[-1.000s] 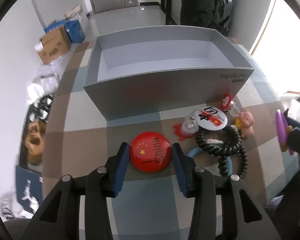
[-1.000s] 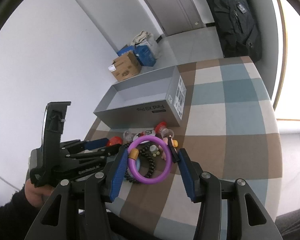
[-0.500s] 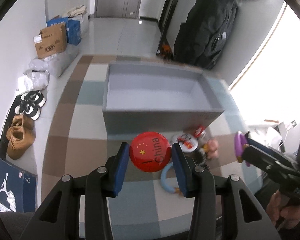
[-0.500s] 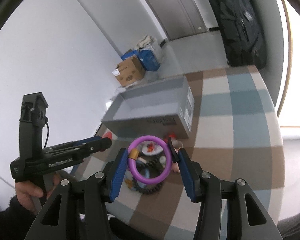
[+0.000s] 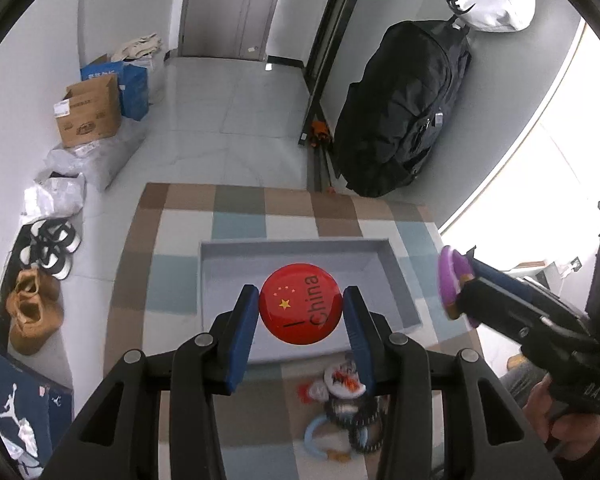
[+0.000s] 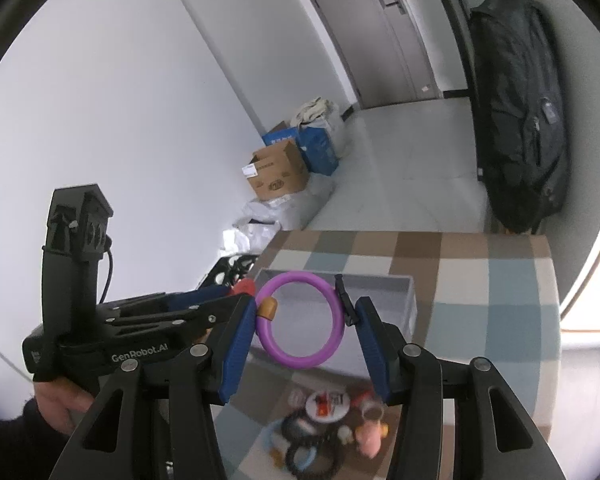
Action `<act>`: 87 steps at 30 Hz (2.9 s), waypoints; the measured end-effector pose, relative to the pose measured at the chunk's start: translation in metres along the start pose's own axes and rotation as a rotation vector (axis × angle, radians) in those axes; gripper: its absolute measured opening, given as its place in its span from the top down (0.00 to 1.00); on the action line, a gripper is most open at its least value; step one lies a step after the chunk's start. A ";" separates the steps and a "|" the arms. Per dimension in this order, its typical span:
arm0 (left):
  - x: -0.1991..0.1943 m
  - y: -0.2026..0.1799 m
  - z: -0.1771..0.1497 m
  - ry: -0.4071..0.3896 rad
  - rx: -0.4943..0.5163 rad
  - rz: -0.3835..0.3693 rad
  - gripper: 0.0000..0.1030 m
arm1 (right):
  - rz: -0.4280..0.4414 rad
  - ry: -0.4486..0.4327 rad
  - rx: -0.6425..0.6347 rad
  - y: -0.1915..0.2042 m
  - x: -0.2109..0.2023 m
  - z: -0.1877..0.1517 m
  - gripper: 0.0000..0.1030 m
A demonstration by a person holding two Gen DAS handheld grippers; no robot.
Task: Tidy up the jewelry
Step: 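Carry the red disc and purple ring into the grey box and open both tools, then lift both open tools out of the grey box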
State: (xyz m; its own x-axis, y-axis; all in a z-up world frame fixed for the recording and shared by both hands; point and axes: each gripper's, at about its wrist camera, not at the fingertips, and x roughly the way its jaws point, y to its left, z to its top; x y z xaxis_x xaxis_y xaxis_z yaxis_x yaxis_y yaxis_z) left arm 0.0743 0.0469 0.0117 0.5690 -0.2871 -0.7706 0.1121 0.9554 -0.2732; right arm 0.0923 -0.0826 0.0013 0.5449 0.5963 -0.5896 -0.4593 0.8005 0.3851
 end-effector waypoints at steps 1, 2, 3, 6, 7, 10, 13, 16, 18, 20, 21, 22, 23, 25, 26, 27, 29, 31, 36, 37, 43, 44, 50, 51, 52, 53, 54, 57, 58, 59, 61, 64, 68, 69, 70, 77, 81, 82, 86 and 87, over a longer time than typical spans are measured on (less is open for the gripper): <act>0.002 0.000 0.002 0.004 0.002 0.002 0.64 | -0.001 0.007 0.002 -0.002 0.007 0.003 0.52; 0.007 0.001 0.004 0.012 0.007 0.004 0.64 | 0.001 0.014 0.003 -0.004 0.011 0.004 0.52; 0.011 0.001 0.005 0.018 0.005 -0.002 0.64 | 0.003 0.021 0.005 -0.006 0.017 0.005 0.52; 0.024 0.007 0.006 0.044 -0.010 -0.024 0.64 | 0.001 0.050 0.017 -0.013 0.033 0.007 0.52; 0.028 0.010 0.006 0.051 -0.017 -0.033 0.64 | 0.003 0.061 0.019 -0.015 0.038 0.006 0.52; 0.039 0.019 0.004 0.086 -0.047 -0.061 0.64 | -0.001 0.095 0.015 -0.022 0.053 0.003 0.52; 0.044 0.023 0.004 0.107 -0.058 -0.076 0.64 | -0.003 0.110 0.036 -0.029 0.062 0.002 0.52; 0.050 0.025 0.005 0.128 -0.082 -0.101 0.64 | 0.005 0.126 0.077 -0.037 0.070 0.002 0.52; 0.053 0.026 0.006 0.138 -0.093 -0.114 0.64 | 0.013 0.132 0.083 -0.039 0.073 0.003 0.52; 0.054 0.026 0.007 0.134 -0.093 -0.118 0.63 | 0.012 0.134 0.079 -0.039 0.075 0.003 0.51; 0.054 0.025 0.009 0.129 -0.089 -0.127 0.63 | 0.012 0.133 0.078 -0.039 0.076 0.003 0.50; 0.053 0.025 0.009 0.126 -0.091 -0.136 0.63 | 0.012 0.135 0.081 -0.040 0.078 0.003 0.49; 0.055 0.025 0.010 0.132 -0.097 -0.137 0.63 | 0.014 0.135 0.087 -0.040 0.076 0.003 0.48; 0.056 0.025 0.012 0.139 -0.108 -0.152 0.60 | 0.024 0.127 0.098 -0.041 0.075 0.004 0.45; 0.055 0.026 0.012 0.136 -0.119 -0.175 0.58 | 0.032 0.119 0.099 -0.041 0.073 0.006 0.42; 0.054 0.027 0.013 0.132 -0.129 -0.190 0.53 | 0.043 0.105 0.099 -0.042 0.070 0.007 0.39; 0.051 0.026 0.012 0.123 -0.125 -0.187 0.41 | 0.050 0.073 0.105 -0.043 0.061 0.008 0.22; 0.046 0.026 0.012 0.104 -0.120 -0.177 0.37 | 0.048 0.047 0.106 -0.044 0.053 0.009 0.21; 0.037 0.022 0.010 0.074 -0.107 -0.151 0.36 | 0.036 0.025 0.114 -0.045 0.043 0.008 0.11; 0.037 0.020 0.010 0.069 -0.101 -0.141 0.36 | 0.032 0.024 0.118 -0.044 0.042 0.008 0.10; 0.026 0.016 0.005 0.012 -0.087 -0.042 0.36 | 0.016 -0.017 0.124 -0.044 0.026 0.006 0.00; 0.023 0.016 0.003 -0.004 -0.084 -0.028 0.36 | 0.012 -0.025 0.121 -0.044 0.022 0.006 0.00; 0.006 0.010 -0.007 -0.086 -0.056 0.027 0.22 | -0.028 -0.046 0.111 -0.042 0.008 0.000 0.00; 0.004 0.008 -0.008 -0.096 -0.052 0.032 0.20 | -0.045 -0.050 0.107 -0.042 0.005 -0.002 0.00; 0.003 0.006 -0.010 -0.104 -0.046 0.037 0.20 | -0.057 -0.055 0.105 -0.042 0.003 -0.003 0.00; 0.001 0.004 -0.013 -0.106 -0.038 0.040 0.20 | -0.071 -0.060 0.102 -0.041 0.000 -0.005 0.00; 0.000 0.003 -0.015 -0.105 -0.031 0.044 0.20 | -0.080 -0.067 0.099 -0.041 -0.004 -0.007 0.00; -0.003 -0.001 -0.025 -0.099 -0.018 0.055 0.20 | -0.098 -0.075 0.081 -0.039 -0.011 -0.014 0.00; -0.004 -0.002 -0.028 -0.098 -0.016 0.057 0.20 | -0.108 -0.075 0.071 -0.037 -0.013 -0.017 0.00; -0.005 -0.003 -0.032 -0.095 -0.019 0.061 0.20 | -0.114 -0.075 0.062 -0.036 -0.015 -0.019 0.00; -0.007 -0.004 -0.037 -0.087 -0.026 0.058 0.20 | -0.124 -0.070 0.044 -0.033 -0.019 -0.025 0.00; -0.010 -0.001 -0.050 -0.074 -0.048 0.049 0.20 | -0.113 -0.042 0.030 -0.030 -0.021 -0.036 0.00; -0.012 0.000 -0.063 -0.045 -0.070 0.055 0.20 | -0.101 0.022 0.008 -0.024 -0.020 -0.052 0.00; -0.013 0.000 -0.066 -0.044 -0.075 0.059 0.20 | -0.099 0.039 0.012 -0.023 -0.019 -0.057 0.00; -0.014 0.001 -0.072 -0.040 -0.084 0.062 0.20 | -0.089 0.060 0.021 -0.022 -0.018 -0.063 0.00; -0.016 0.001 -0.092 -0.014 -0.084 0.083 0.19 | -0.074 0.166 -0.003 -0.007 -0.011 -0.096 0.00; -0.016 0.007 -0.099 0.003 -0.113 0.088 0.19 | -0.094 0.221 -0.029 0.000 -0.003 -0.113 0.00; -0.016 0.007 -0.098 0.003 -0.114 0.095 0.19 | -0.100 0.236 -0.037 0.001 0.000 -0.117 0.00; -0.020 0.007 -0.097 -0.020 -0.119 0.106 0.19 | -0.117 0.268 -0.061 0.006 0.012 -0.126 0.04; -0.021 0.007 -0.098 -0.025 -0.118 0.111 0.19 | -0.114 0.277 -0.065 0.007 0.015 -0.127 0.06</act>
State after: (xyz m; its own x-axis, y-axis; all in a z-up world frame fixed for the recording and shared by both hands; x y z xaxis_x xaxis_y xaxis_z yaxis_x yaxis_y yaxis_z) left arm -0.0163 0.0529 -0.0308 0.5927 -0.1772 -0.7857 -0.0478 0.9660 -0.2540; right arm 0.0085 -0.0759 -0.0955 0.3876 0.4562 -0.8010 -0.4548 0.8505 0.2643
